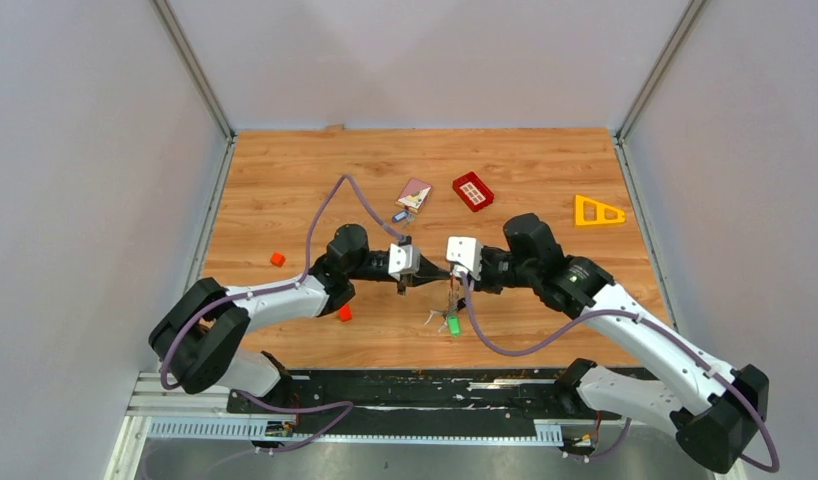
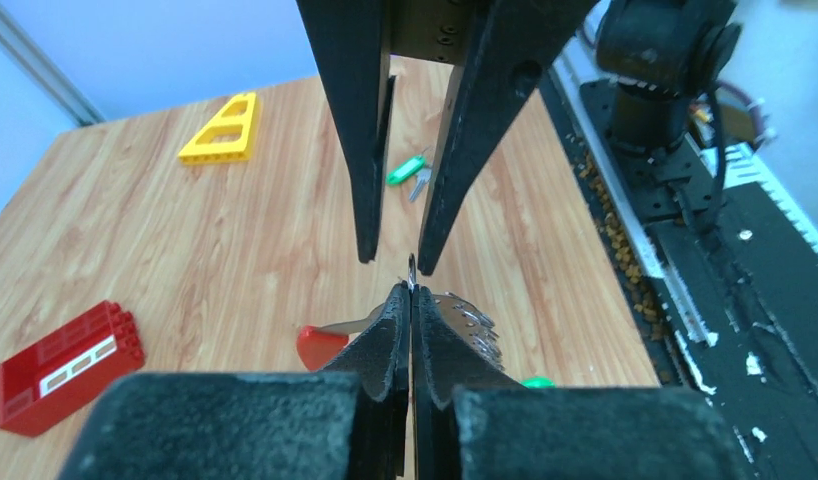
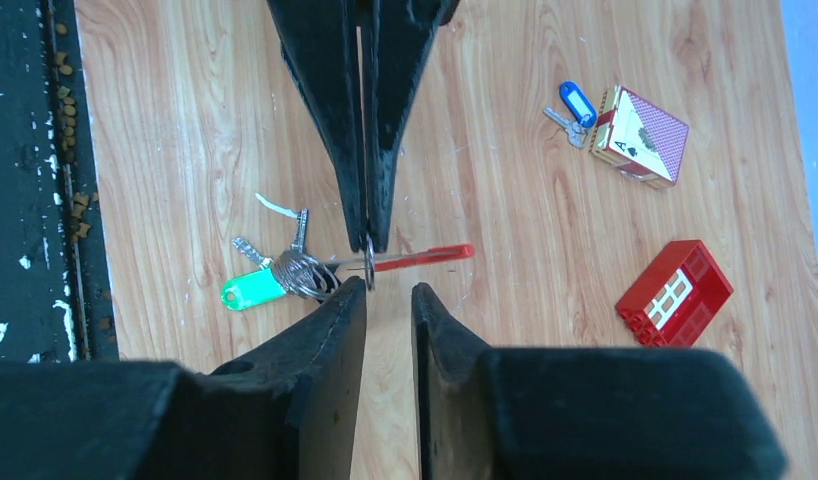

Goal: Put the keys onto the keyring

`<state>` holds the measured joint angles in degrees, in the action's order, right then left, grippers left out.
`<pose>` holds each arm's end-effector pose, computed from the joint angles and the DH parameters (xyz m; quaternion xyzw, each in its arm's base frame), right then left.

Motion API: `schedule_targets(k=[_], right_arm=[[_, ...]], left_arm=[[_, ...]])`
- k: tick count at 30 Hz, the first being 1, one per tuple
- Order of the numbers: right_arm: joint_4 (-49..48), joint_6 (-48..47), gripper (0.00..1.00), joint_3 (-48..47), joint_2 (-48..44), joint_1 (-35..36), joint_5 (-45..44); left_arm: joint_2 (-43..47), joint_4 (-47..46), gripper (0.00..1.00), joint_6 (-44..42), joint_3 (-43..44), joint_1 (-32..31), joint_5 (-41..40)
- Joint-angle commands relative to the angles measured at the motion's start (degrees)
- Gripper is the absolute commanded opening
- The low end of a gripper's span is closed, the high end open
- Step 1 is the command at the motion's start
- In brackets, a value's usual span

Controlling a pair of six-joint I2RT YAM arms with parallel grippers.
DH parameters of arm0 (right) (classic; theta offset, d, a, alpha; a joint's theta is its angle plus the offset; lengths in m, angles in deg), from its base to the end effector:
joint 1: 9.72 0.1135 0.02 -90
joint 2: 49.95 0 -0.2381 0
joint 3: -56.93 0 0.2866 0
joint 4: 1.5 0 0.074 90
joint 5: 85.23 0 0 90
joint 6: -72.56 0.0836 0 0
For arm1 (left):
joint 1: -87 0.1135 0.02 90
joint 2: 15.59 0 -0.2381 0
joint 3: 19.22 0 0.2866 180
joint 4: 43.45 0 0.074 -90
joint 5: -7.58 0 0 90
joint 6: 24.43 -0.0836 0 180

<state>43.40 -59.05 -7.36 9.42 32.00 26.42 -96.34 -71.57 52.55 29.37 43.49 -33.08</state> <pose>0.2038 0.2230 0.2455 -0.6510 0.6122 0.1706 0.4151 0.2120 -0.2887 0.1869 0.5654 0.4508 -0.4575 0.5174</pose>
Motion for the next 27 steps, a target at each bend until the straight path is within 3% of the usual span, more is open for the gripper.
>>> schedule_targets(k=[1,5,14,27], right_arm=[[-5.8,1.2,0.26,3.0,-5.0,-2.6,8.2],[-6.1,1.2,0.27,4.2,-7.2,-3.8,12.4],[-5.1,0.3,0.27,4.2,-9.2,-4.2,18.6],[-5.6,0.6,0.1,3.5,-8.2,-4.3,17.4]], left_arm=[[-1.1,-23.0,0.0,14.2,-2.6,0.9,4.4],[-2.7,-31.1,0.0,19.6,-3.8,1.0,5.8],[-5.6,-36.3,0.0,22.2,-4.6,1.0,6.8],[-5.3,-34.3,0.0,21.2,-4.5,1.0,7.1]])
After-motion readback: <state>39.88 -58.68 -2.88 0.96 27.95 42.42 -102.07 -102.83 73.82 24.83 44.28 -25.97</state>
